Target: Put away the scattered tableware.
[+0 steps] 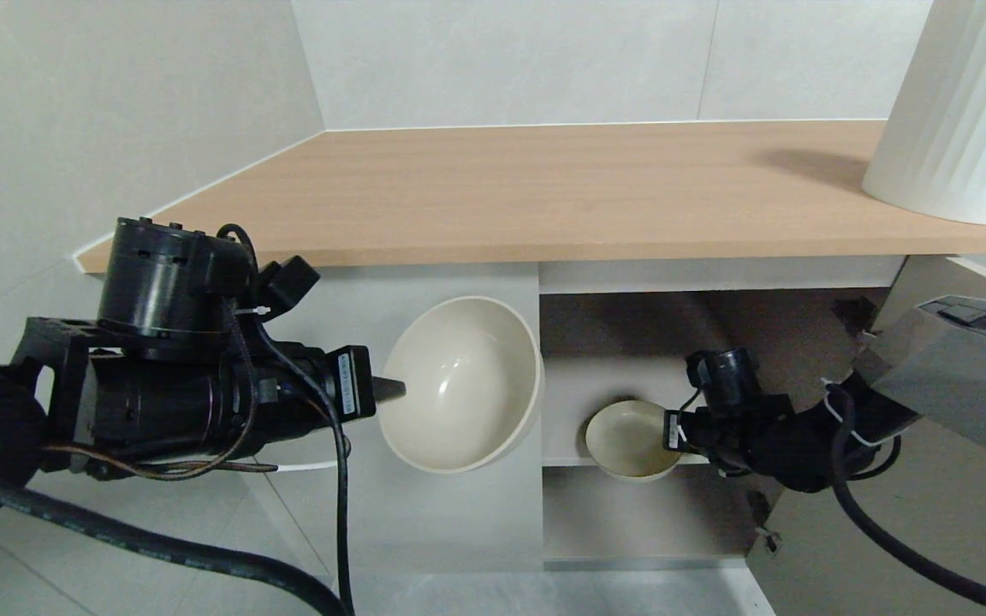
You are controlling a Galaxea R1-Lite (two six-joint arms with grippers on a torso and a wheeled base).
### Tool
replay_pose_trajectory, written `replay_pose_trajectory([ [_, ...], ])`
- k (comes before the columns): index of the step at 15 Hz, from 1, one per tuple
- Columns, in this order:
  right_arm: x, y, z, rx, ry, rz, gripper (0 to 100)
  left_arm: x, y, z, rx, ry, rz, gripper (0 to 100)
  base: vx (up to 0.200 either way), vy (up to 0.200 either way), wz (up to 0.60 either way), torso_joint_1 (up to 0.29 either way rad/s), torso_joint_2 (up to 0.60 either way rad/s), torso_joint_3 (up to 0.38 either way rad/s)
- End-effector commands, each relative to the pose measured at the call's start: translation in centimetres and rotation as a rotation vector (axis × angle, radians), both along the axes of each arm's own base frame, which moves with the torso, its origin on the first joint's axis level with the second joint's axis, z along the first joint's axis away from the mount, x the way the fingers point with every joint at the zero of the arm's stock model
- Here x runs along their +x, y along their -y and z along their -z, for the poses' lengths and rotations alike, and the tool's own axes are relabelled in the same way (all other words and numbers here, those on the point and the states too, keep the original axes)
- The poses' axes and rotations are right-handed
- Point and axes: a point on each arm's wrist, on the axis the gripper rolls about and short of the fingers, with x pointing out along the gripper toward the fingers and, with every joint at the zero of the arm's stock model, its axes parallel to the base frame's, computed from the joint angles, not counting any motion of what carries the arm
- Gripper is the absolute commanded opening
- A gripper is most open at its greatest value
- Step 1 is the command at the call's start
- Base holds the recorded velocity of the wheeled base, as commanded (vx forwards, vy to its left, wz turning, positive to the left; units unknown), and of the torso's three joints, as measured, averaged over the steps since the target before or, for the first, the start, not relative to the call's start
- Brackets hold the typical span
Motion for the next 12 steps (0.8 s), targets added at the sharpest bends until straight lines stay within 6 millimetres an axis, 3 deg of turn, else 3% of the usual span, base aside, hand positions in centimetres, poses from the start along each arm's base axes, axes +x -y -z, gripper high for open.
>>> replay_pose_trajectory([
  [1,0.9,0.6,1.3,-0.025,-0.009,0.042,0,0.0,0.0,0.0,-0.001,0.001,0.001,0,0.000,0.000,0.00,0.000,0.00,0.000],
  [12,4.0,2.0,2.1,-0.022,0.052,0.181,0,-0.1,0.1,0.2,0.003,-0.006,0.005,0,0.000,0.000,0.00,0.000,0.00,0.000],
])
